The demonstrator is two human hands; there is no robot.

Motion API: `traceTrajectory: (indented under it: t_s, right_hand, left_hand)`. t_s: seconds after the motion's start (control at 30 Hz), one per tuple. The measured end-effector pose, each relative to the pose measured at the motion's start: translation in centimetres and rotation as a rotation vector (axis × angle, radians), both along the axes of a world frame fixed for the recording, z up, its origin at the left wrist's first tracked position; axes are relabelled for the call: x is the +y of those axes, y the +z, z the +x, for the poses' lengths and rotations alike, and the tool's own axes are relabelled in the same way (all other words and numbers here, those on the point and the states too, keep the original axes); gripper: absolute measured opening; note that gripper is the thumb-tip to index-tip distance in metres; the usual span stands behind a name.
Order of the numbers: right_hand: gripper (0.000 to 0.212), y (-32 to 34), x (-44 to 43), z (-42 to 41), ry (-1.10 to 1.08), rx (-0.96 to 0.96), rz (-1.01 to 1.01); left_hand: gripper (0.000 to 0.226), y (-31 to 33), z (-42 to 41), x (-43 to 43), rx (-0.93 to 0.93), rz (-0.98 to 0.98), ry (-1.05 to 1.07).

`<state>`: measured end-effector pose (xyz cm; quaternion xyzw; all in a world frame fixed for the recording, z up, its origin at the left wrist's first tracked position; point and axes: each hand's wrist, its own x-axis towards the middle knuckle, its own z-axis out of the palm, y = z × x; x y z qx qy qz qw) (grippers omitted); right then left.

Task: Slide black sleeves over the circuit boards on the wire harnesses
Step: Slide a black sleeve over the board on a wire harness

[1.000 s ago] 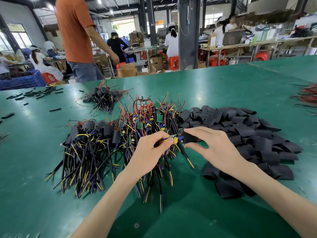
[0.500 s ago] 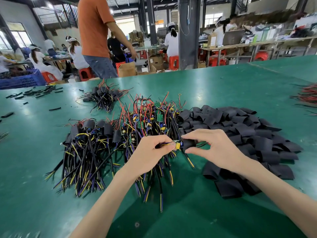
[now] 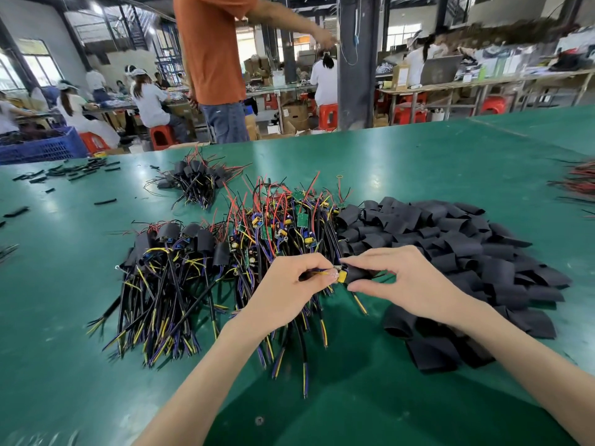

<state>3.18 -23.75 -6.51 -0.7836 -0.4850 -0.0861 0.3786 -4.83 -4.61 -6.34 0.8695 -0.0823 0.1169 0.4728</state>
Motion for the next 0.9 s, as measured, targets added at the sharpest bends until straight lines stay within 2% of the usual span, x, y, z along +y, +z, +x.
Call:
traceTrajectory:
  t_s: [0.13,0.3,0.43,0.53,0.63,0.77,0.9]
  right_hand:
    - [0.04,-0.03,-0.34,0.32,0.039,0.126,-0.017]
    - [0.04,0.08,-0.44,0.41,0.049,0.196,-0.013]
    - [0.045,-0.14,-0.16,0.11,0.029,0.005,-0.061]
    - [0.044,-0.22,-0.05,-0.02,0.031,-0.07,-0.102]
    - [0.04,-0.13,-0.08,0.07,0.033,-0.059,-0.113]
    - [0.04,-0.15,-0.47,0.3,0.068,0.101,-0.126]
    - [0.038,-0.3,-0.27,-0.14,0.041,0.042,-0.07]
  left_hand:
    - [0.021,0.06,-0.03,-0.14,0.004,0.018,-0.019]
    - [0.022,0.27,-0.05,-0.05,0.0,0.027,-0.021]
    - [0.02,0.31,-0.05,0.09,0.01,0.019,-0.032]
    - [0.016,0.19,0.04,0.17,0.039,0.03,-0.043]
    - [0.016,-0.02,0.13,0.25,0.049,0.032,-0.047]
    - [0.013,-0.31,0.18,0.07,0.071,0.057,-0.065]
    - [0.013,-0.28,0.14,-0.07,0.073,0.062,-0.033]
